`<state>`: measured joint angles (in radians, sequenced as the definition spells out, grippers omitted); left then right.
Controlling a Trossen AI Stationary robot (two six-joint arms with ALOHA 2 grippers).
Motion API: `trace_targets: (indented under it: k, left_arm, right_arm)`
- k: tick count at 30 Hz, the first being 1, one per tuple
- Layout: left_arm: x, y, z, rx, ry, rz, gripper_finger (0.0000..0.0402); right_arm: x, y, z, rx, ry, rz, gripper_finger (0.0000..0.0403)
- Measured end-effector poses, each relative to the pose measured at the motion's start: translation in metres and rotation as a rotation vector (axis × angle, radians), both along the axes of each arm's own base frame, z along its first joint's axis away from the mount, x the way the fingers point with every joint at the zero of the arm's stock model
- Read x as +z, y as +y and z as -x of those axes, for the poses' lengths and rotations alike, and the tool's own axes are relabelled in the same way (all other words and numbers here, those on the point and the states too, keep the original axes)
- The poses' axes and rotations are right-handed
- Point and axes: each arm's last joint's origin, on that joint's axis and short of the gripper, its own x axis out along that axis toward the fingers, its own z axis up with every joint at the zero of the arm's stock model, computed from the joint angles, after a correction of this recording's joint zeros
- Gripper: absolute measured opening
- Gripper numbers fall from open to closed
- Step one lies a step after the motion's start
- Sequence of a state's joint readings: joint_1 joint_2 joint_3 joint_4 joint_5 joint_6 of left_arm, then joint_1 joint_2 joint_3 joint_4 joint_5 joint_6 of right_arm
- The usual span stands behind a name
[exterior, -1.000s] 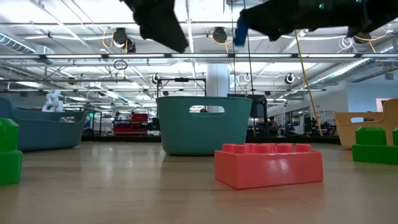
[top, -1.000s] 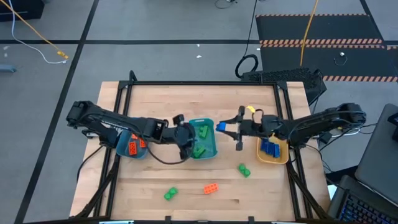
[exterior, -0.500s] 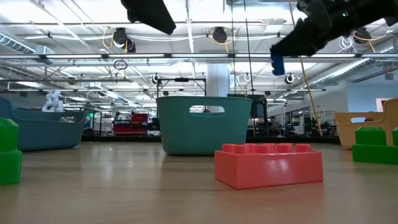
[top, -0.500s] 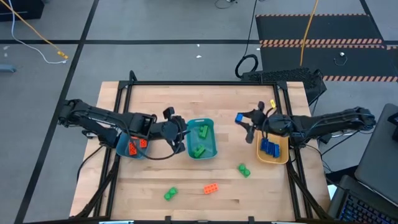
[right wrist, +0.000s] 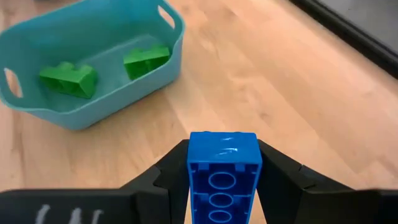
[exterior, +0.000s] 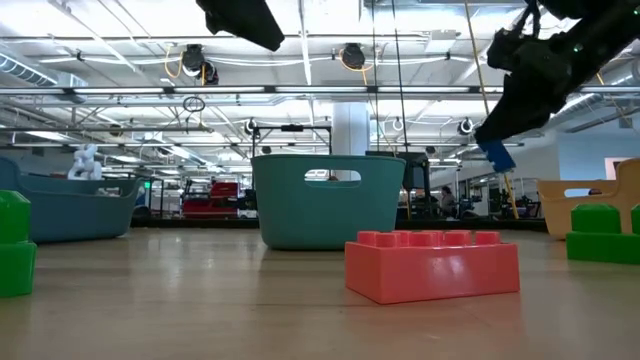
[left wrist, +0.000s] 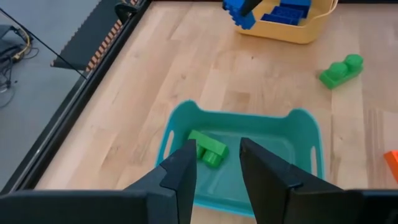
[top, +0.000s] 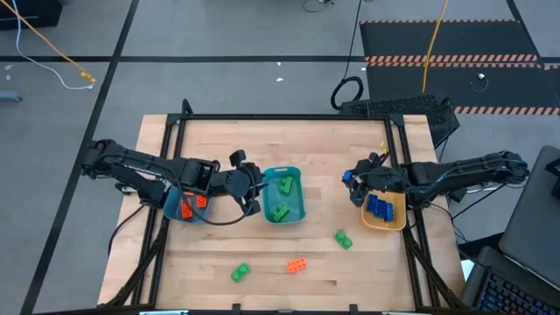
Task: Sort & place blocks by color
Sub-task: Put the blue game piece into the yellow bin
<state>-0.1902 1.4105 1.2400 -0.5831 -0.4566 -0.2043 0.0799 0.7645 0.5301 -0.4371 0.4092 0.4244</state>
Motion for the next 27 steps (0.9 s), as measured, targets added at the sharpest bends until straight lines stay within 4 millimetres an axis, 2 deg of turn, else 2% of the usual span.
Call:
trace_targets:
  k: [6, 16, 21, 27]
  left_arm:
    - [0.0, 0.0, 0.0, 0.0, -0.002, 0.001, 0.0124]
    - [0.001, 0.0, -0.001, 0.0, -0.011, 0.003, 0.0124]
    - [0.001, 0.0, -0.001, -0.001, -0.009, -0.01, 0.0124]
    - [-0.001, 0.007, -0.004, 0.075, -0.018, -0.05, 0.0124]
  right_arm:
    - [0.006, 0.002, 0.001, 0.017, -0.022, -0.093, 0.0136]
    - [0.009, 0.002, 0.002, 0.017, -0.026, -0.093, 0.0136]
    - [0.004, 0.001, 0.008, -0.02, 0.043, -0.115, 0.0136]
    - [-0.003, -0.001, 0.019, -0.118, 0.141, -0.178, 0.0136]
